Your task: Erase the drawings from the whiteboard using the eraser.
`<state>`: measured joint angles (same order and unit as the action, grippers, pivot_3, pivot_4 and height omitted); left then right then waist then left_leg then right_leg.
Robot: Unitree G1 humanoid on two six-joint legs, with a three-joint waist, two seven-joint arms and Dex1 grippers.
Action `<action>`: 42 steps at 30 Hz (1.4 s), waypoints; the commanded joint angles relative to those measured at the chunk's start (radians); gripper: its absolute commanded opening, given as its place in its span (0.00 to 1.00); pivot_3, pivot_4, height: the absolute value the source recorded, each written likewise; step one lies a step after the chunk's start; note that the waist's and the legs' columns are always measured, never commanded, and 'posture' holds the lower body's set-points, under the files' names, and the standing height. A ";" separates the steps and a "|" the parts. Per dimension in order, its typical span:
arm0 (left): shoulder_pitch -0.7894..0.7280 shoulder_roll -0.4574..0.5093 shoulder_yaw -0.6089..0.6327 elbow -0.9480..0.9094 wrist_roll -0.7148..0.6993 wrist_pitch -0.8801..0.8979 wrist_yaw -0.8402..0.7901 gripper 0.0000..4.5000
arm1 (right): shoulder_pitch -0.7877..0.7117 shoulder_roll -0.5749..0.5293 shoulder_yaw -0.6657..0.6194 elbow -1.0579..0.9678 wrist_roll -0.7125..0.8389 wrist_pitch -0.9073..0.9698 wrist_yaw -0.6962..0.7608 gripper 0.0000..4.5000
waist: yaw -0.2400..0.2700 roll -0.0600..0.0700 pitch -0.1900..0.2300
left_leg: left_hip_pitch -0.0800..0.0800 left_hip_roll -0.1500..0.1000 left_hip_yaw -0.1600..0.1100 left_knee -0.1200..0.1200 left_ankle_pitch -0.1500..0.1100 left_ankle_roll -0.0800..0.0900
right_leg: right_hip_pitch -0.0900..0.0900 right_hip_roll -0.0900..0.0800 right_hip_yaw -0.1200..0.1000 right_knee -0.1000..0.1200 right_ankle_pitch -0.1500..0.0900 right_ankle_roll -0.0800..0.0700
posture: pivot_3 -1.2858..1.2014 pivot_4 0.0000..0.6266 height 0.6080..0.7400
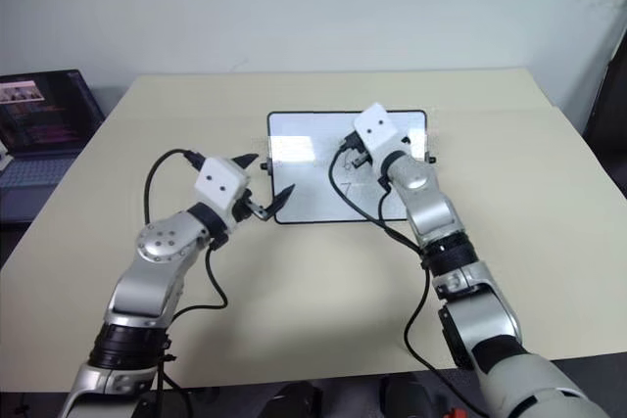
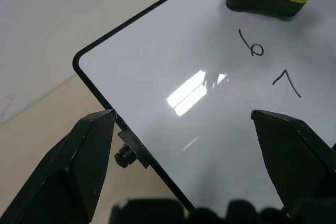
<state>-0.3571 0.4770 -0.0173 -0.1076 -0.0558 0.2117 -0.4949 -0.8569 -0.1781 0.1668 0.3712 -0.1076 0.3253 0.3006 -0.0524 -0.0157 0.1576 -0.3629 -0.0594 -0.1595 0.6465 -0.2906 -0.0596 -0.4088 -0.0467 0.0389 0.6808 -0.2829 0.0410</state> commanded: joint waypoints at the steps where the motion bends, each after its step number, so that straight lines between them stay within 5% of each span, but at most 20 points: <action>1: -0.001 0.003 0.005 -0.036 0.001 -0.011 -0.004 1.00 | 0.054 -0.028 -0.018 -0.162 0.013 0.085 0.031 0.22 | 0.000 0.000 0.000 | 0.000 0.000 0.000 0.000 0.000 0.000 | 0.000 0.000 0.000 0.000 0.000 0.000 | 0.52 0.24 1.00; 21: 0.099 -0.024 -0.002 -0.184 -0.125 0.094 -0.084 1.00 | 0.235 -0.135 -0.024 -0.562 0.097 0.376 0.165 0.22 | 0.002 0.000 0.000 | -0.001 0.000 0.001 -0.001 0.000 0.000 | -0.001 0.000 0.000 -0.001 0.000 0.000 | 0.52 0.24 1.00; 42: 0.132 -0.010 -0.007 -0.194 -0.157 0.105 -0.109 1.00 | 0.126 -0.026 0.025 -0.430 0.090 0.262 0.122 0.22 | 0.002 0.000 0.000 | 0.000 0.001 0.002 -0.001 0.000 0.000 | -0.001 0.000 0.000 -0.001 0.000 0.000 | 0.52 0.24 1.00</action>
<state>-0.2156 0.4626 -0.0342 -0.2800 -0.2118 0.3382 -0.6014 -0.7015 -0.2089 0.1925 -0.0524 -0.0169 0.6219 0.4319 -0.0504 -0.0159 0.1579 -0.3635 -0.0587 -0.1578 0.6458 -0.2907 -0.0596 -0.4100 -0.0464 0.0390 0.6800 -0.2831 0.0412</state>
